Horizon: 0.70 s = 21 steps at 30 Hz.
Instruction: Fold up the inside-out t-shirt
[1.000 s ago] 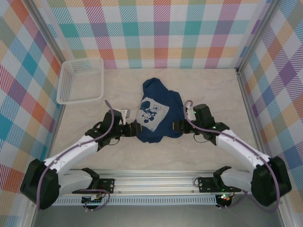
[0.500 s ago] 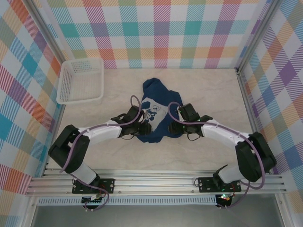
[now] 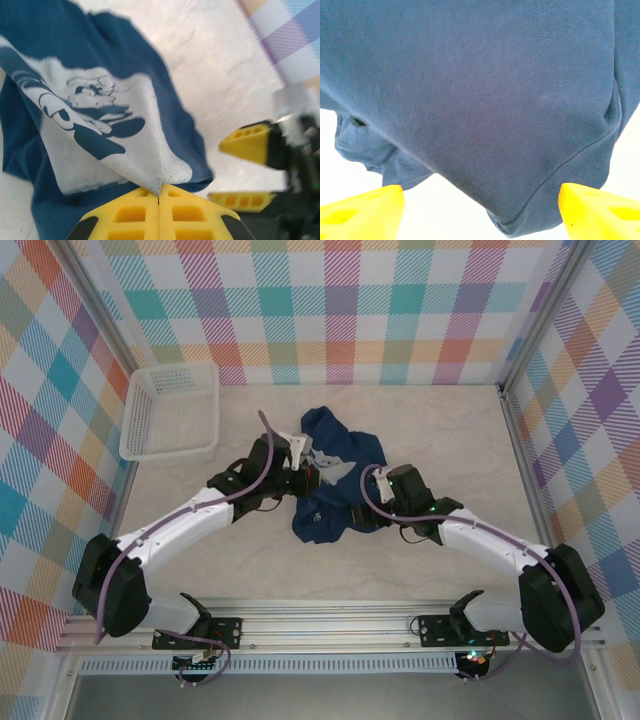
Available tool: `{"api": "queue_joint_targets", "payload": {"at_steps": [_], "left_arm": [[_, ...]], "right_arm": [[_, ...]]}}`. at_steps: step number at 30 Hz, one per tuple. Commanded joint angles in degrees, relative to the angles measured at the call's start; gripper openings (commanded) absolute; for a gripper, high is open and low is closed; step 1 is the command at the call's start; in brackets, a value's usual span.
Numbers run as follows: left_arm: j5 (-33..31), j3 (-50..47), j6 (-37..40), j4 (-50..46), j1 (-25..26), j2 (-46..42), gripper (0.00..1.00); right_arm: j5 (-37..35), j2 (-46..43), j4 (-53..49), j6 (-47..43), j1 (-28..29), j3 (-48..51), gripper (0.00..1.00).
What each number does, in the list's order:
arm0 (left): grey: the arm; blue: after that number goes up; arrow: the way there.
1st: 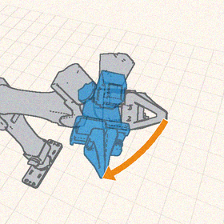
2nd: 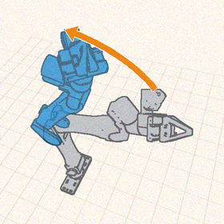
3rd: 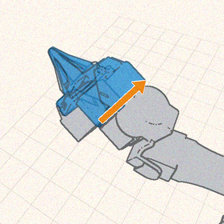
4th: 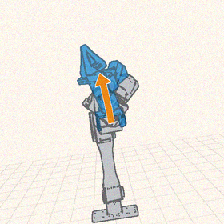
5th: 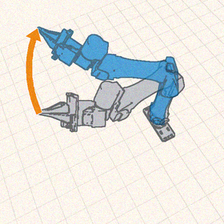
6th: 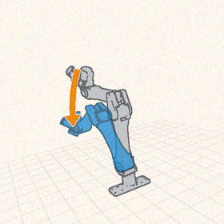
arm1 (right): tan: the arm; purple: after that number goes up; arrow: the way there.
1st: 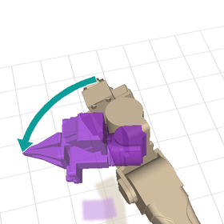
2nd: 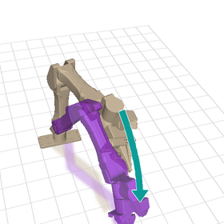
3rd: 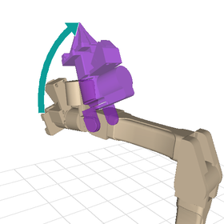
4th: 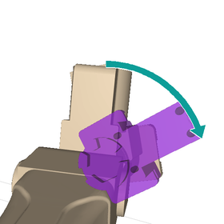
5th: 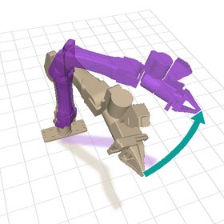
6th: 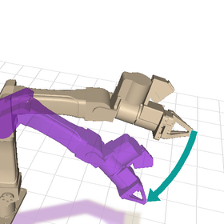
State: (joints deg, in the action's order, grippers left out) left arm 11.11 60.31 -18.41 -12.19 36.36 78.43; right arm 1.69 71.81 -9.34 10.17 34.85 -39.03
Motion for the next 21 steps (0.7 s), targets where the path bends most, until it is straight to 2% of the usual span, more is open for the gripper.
{"api": "queue_joint_targets", "payload": {"at_steps": [1, 7, 11, 12, 13, 15, 17, 19, 21], "left_arm": [[3.1, 1.8, -0.3, -2.7, -1.4, -1.1, 0.00], [3.9, 2.8, -0.5, -3.3, -2.1, -1.6, 0.00], [4.0, 2.6, -0.3, -3.3, -2.8, -2.0, 0.00], [3.9, 2.7, -0.2, -3.2, -3.0, -2.2, 0.00], [3.8, 2.6, -0.2, -3.2, -3.4, -2.4, 0.00], [2.7, 2.1, -0.2, -5.2, -4.1, -3.0, 0.00], [-0.1, 1.4, 0.1, -5.7, -5.0, -3.3, 0.00], [-5.8, 1.1, 1.1, -7.0, -5.4, -2.9, 0.00], [-11.3, 1.0, 2.4, -7.7, -5.6, -1.7, 0.00]], "right_arm": [[0.4, -0.6, 7.6, -6.0, 2.6, 1.9, 0.82], [-3.4, 5.3, 16.5, -9.8, 3.5, 1.1, 0.83], [-5.0, 14.1, 21.2, -11.2, 3.5, -2.6, 0.77], [-5.7, 15.5, 21.4, -11.4, 3.5, -3.4, 0.72], [-7.5, 16.9, 20.9, -11.3, 3.5, -4.8, 0.59], [-7.7, 16.9, 19.7, -11.4, 3.4, -5.9, 0.39], [-3.4, 13.5, 17.8, -10.7, 3.1, -5.7, 0.20], [3.9, 9.9, 15.0, -8.6, 2.2, -4.9, 0.08], [11.2, 6.1, 12.3, -6.1, 0.9, -4.4, 0.01]]}}
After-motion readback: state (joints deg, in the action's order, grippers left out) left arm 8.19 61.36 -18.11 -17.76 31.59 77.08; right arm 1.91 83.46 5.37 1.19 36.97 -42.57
